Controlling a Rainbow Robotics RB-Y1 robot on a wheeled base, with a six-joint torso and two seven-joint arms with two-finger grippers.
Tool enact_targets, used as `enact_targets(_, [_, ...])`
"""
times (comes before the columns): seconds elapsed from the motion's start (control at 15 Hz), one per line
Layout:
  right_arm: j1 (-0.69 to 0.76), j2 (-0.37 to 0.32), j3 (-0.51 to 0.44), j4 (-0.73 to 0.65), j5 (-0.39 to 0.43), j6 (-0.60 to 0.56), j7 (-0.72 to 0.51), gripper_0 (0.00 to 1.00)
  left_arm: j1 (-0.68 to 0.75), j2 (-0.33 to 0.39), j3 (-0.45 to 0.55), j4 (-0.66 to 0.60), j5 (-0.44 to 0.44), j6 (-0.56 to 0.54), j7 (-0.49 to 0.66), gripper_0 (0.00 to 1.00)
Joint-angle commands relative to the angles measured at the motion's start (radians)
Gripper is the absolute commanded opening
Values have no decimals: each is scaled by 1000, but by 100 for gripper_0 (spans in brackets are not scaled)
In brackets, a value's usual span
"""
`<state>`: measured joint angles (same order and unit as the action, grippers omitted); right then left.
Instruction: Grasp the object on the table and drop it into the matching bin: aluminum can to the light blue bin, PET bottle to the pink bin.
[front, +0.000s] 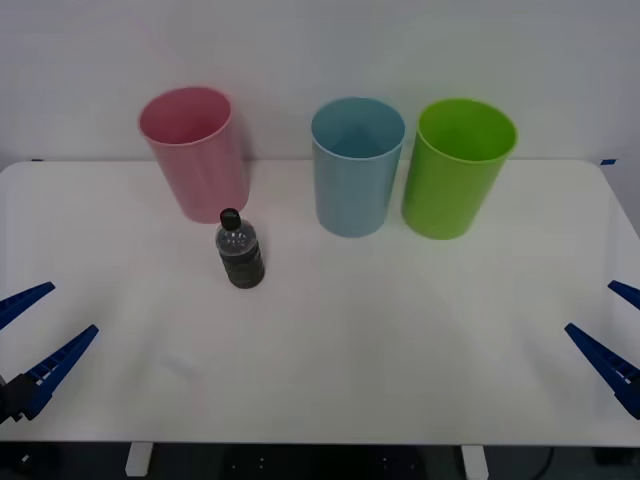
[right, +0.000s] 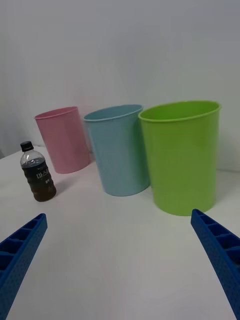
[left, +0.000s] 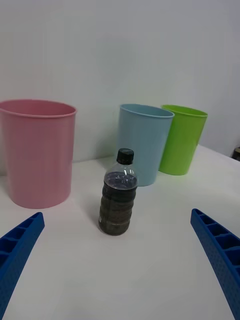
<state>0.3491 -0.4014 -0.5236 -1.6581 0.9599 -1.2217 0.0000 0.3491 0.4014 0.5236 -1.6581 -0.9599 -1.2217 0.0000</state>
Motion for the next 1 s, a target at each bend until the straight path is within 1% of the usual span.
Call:
enact_targets(0.07, [0,0,0,0,0,0,0,100,0,0,0,0,0,0,0,100])
enact_targets(0.13, [0,0,0,0,0,0,0,100,-13,-21,4,14,6,5,0,100])
enact_targets(0.2, [0,0,0,0,0,0,0,100,-18,-27,7,18,15,5,-2,100])
enact_targets(0.27, [0,0,0,0,0,0,0,100,-19,-21,4,18,33,5,-2,100])
enact_targets(0.53, [0,0,0,0,0,0,0,100,-16,-9,-2,26,32,18,-3,100])
enact_targets(0.6, [0,0,0,0,0,0,0,100,-18,-9,-11,29,23,25,-8,100])
enact_targets(0.73, [0,0,0,0,0,0,0,100,-24,-10,-25,29,-40,45,-9,100])
enact_targets(0.87, [0,0,0,0,0,0,0,100,-30,-10,-54,29,-79,77,-9,100])
enact_targets(1.0, [0,0,0,0,0,0,0,100,-36,-10,-109,29,-94,146,-14,100])
